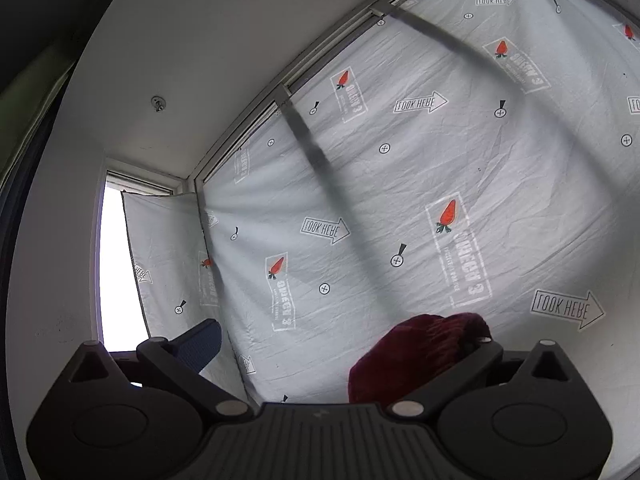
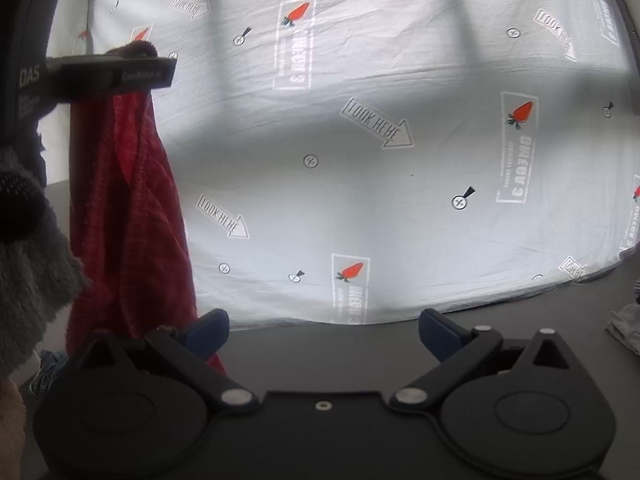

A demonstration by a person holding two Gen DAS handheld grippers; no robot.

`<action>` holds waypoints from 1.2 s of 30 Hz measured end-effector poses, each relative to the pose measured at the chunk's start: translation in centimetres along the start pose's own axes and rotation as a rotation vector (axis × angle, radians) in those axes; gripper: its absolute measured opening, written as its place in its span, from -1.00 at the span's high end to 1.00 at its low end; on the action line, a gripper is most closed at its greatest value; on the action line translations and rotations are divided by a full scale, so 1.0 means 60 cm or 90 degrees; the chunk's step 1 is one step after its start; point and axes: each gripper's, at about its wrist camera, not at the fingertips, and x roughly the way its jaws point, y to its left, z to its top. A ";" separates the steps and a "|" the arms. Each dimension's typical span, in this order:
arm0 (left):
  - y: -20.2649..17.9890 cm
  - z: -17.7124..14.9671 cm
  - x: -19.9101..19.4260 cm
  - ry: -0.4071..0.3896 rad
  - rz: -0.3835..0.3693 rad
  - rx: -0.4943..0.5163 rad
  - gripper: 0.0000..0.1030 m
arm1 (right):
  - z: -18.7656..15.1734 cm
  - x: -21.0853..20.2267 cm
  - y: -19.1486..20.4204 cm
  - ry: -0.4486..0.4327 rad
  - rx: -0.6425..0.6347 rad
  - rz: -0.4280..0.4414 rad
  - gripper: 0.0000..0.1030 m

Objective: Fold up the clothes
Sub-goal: 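Lift the red checked shorts with the right tool and carry them over the table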

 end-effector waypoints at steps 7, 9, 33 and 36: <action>-0.063 0.076 -0.074 0.047 -0.076 -0.080 -1.00 | 0.025 -0.098 -0.096 -0.057 0.008 -0.028 -0.99; -0.074 0.084 -0.090 0.057 -0.081 -0.079 -1.00 | 0.022 -0.099 -0.112 -0.042 -0.002 -0.042 -0.99; 0.006 0.019 -0.099 0.144 0.003 -0.024 -1.00 | -0.111 -0.015 0.004 0.236 -0.239 -0.051 -0.98; 0.033 -0.013 -0.083 0.172 0.032 -0.004 -1.00 | -0.094 -0.006 -0.019 0.214 -0.225 -0.149 -0.98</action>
